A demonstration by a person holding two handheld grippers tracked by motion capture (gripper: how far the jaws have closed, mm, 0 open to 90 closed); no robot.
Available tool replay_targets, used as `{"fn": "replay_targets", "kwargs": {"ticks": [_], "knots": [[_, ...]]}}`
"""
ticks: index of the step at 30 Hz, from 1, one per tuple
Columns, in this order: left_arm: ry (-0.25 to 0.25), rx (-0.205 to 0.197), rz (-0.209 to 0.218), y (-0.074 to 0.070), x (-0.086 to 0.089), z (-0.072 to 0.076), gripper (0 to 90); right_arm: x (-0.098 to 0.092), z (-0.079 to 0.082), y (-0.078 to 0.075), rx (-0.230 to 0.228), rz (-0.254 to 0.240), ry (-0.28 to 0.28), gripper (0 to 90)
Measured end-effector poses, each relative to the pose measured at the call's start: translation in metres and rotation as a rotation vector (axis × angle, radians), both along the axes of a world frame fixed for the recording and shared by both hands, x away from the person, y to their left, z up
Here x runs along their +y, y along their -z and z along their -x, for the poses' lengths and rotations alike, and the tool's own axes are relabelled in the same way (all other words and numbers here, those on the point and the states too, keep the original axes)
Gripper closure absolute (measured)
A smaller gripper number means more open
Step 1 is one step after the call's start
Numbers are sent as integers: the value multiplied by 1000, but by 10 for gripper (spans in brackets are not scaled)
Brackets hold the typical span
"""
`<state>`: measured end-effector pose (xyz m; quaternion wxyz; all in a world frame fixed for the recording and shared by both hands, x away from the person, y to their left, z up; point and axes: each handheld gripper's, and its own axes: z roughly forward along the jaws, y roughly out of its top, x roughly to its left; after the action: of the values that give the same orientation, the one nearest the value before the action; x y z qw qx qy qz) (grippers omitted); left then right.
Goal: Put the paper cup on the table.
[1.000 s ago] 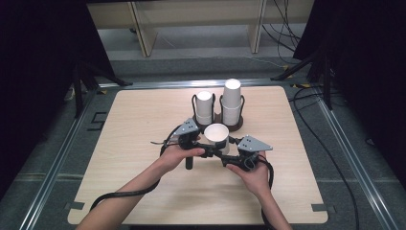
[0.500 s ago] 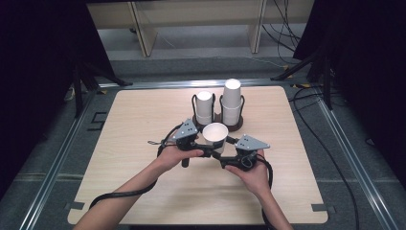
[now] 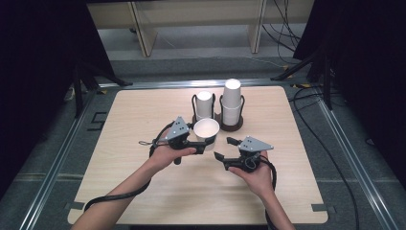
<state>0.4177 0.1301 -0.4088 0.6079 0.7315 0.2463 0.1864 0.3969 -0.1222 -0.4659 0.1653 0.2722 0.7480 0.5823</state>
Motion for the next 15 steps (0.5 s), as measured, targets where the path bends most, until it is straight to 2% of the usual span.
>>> {"fn": "replay_targets", "kwargs": {"ticks": [1,2,3,5,6,7,8,9,12,13,14,15], "knots": [[-5,-9,8,1,1,-1,254,-1,0,0,-4,7,9,229],[-13,2,-10,0,5,0,255,-2,0,-1,0,17,11,229],[-16,1,-10,1,6,-1,254,-3,0,-1,-12,18,10,229],[-27,-4,-18,0,11,0,254,-4,1,-1,19,-6,11,230],[-41,-11,-25,0,13,0,254,-5,0,-1,10,-10,11,231],[-54,-13,-25,0,15,0,255,-5,1,-1,24,-11,29,231],[-57,-10,-30,0,17,0,257,-6,0,-1,11,-17,21,232],[-60,-13,-20,1,19,0,257,-7,1,-1,26,-16,26,231],[-77,-9,-20,2,26,0,257,-9,0,0,20,-20,29,231],[-85,-8,-23,2,28,0,256,-10,-1,0,5,-17,28,231],[-87,-10,-23,2,31,0,256,-10,0,0,34,-31,29,231],[-94,-11,-12,3,33,0,254,-11,1,0,35,-32,34,231]]}}
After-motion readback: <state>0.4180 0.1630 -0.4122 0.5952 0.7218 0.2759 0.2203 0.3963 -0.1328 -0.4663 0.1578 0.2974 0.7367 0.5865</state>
